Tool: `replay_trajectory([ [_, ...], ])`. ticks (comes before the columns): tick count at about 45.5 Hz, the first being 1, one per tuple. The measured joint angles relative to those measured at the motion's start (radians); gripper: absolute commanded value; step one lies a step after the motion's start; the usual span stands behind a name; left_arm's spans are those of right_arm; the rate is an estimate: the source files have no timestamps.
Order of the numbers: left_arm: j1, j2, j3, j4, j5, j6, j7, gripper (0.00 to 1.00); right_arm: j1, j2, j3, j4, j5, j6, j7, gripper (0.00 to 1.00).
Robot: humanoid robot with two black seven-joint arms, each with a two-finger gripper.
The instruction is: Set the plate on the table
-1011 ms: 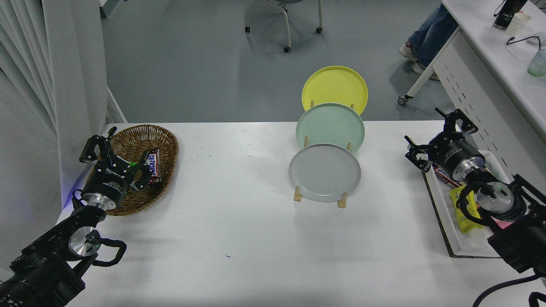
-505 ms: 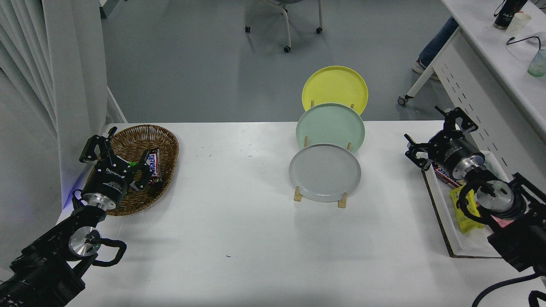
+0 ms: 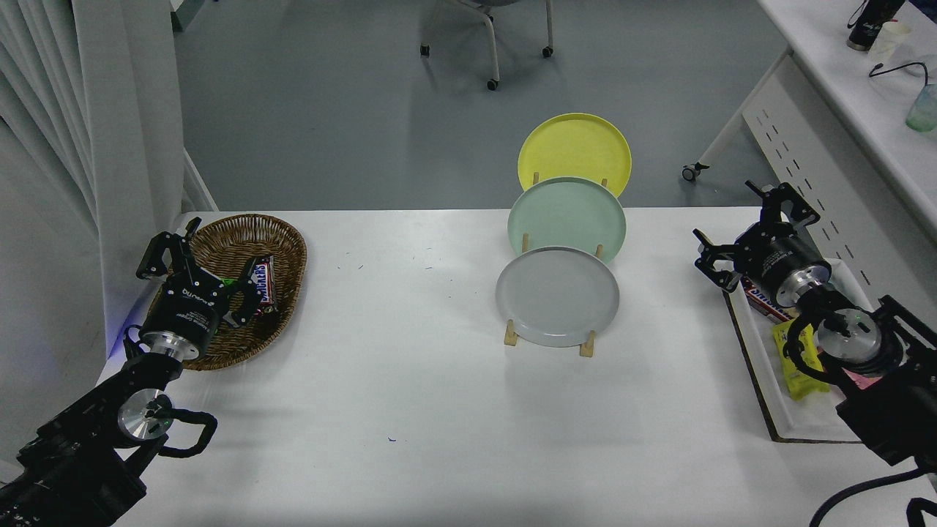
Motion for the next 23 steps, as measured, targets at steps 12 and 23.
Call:
replay_trajectory([
  [12, 0.000, 0.000, 0.000, 0.000, 0.000, 0.000, 0.000, 0.98, -0.004, 0.001, 0.000, 0.002, 0.000, -0.020, -0.001, 0.99],
  [23, 0.000, 0.000, 0.000, 0.000, 0.000, 0.000, 0.000, 0.98, -0.001, 0.003, -0.001, 0.004, 0.001, -0.035, -0.001, 0.99],
])
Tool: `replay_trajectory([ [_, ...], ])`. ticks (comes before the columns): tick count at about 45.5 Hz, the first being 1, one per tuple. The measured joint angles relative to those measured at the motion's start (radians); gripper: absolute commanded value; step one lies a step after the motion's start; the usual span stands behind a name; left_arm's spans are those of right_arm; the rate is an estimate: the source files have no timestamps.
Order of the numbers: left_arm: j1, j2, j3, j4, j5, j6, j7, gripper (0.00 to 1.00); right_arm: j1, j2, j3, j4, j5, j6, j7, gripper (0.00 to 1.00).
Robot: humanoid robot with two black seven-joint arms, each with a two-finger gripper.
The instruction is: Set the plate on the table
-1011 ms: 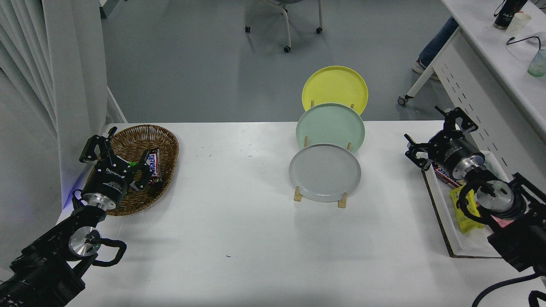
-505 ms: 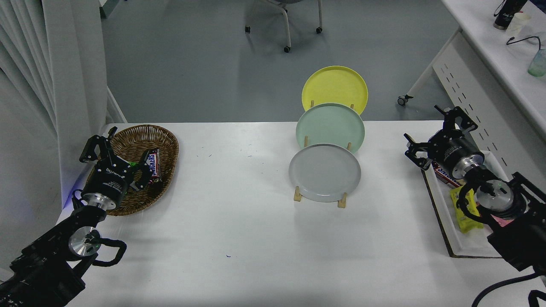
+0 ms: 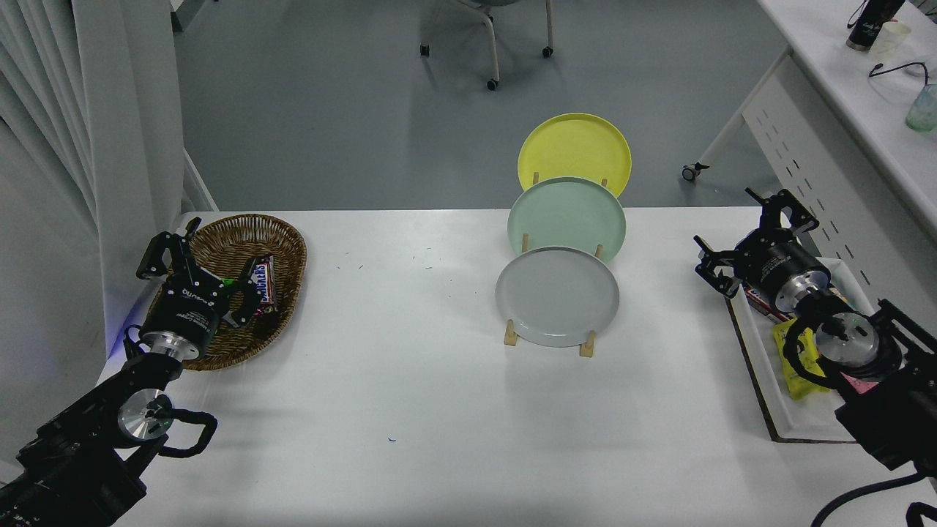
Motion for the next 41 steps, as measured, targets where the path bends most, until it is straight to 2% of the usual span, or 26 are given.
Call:
replay_trajectory([
  [26, 0.000, 0.000, 0.000, 0.000, 0.000, 0.000, 0.000, 0.98, -0.003, -0.019, -0.008, 0.061, 0.000, -0.015, -0.003, 0.99],
  [41, 0.000, 0.000, 0.000, 0.000, 0.000, 0.000, 0.000, 0.98, -0.021, -0.059, -0.048, 0.187, 0.014, -0.111, -0.003, 0.99],
])
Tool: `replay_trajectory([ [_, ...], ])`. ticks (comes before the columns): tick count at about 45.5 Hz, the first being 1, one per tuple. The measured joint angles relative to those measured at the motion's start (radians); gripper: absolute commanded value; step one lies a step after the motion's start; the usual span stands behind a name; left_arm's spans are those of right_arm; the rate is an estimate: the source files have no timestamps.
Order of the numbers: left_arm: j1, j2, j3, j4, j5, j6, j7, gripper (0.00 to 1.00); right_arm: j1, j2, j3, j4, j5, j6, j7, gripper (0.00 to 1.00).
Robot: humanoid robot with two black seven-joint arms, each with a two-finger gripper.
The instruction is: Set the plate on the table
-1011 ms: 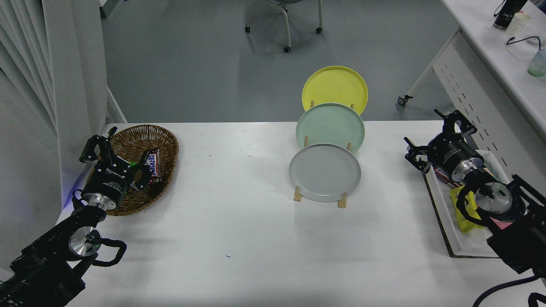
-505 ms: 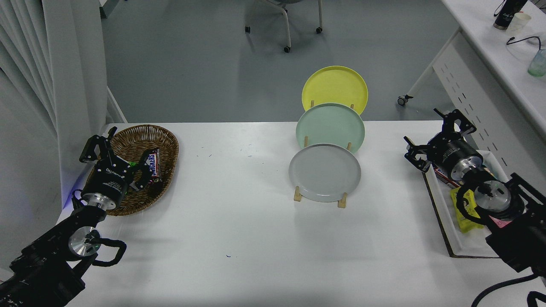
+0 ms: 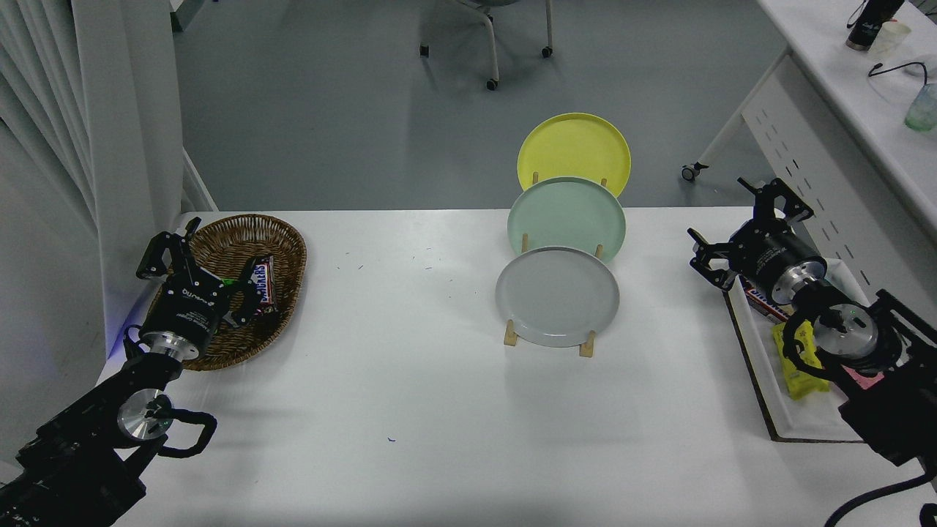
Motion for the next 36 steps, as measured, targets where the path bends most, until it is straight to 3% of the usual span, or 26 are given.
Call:
replay_trajectory([
  [36, 0.000, 0.000, 0.000, 0.000, 0.000, 0.000, 0.000, 0.98, -0.077, -0.022, -0.011, 0.257, 0.028, -0.216, -0.002, 0.99],
])
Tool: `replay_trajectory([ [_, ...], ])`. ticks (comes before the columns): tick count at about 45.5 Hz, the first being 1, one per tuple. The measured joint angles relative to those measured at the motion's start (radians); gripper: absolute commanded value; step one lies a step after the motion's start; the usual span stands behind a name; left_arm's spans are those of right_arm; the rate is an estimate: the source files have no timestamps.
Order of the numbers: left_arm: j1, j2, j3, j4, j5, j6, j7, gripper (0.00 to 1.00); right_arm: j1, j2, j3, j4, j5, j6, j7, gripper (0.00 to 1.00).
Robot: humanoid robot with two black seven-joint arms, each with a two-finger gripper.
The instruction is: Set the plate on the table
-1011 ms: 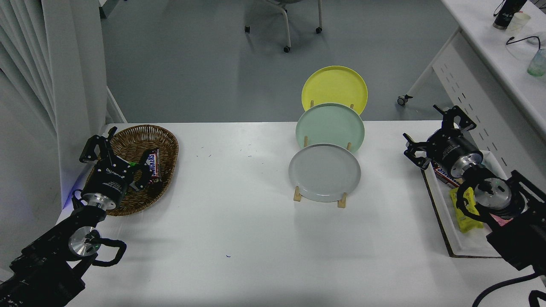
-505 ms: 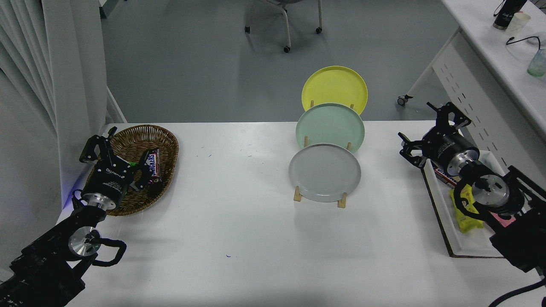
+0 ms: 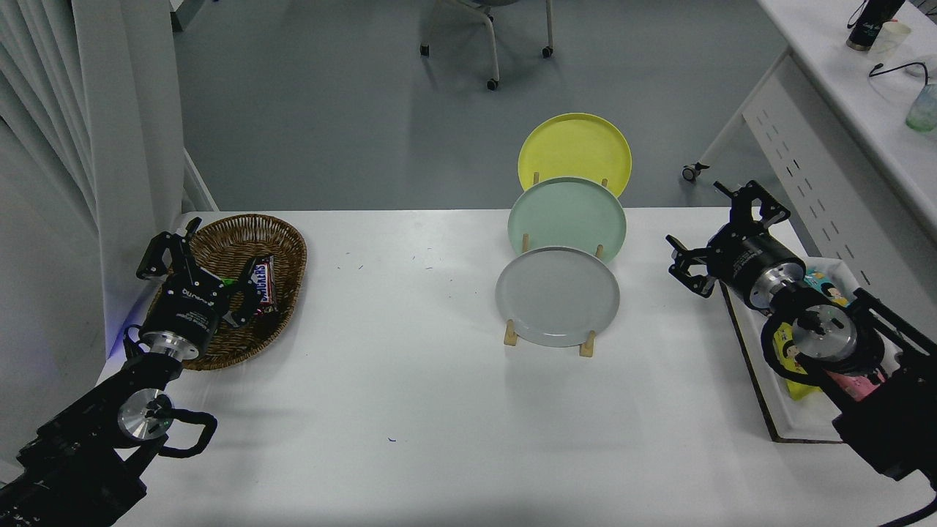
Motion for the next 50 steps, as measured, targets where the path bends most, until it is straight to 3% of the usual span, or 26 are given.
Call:
replay_trajectory([
  [50, 0.000, 0.000, 0.001, 0.000, 0.000, 0.000, 0.001, 0.98, -0.032, 0.111, -0.001, 0.054, 0.058, -0.085, -0.002, 0.99],
])
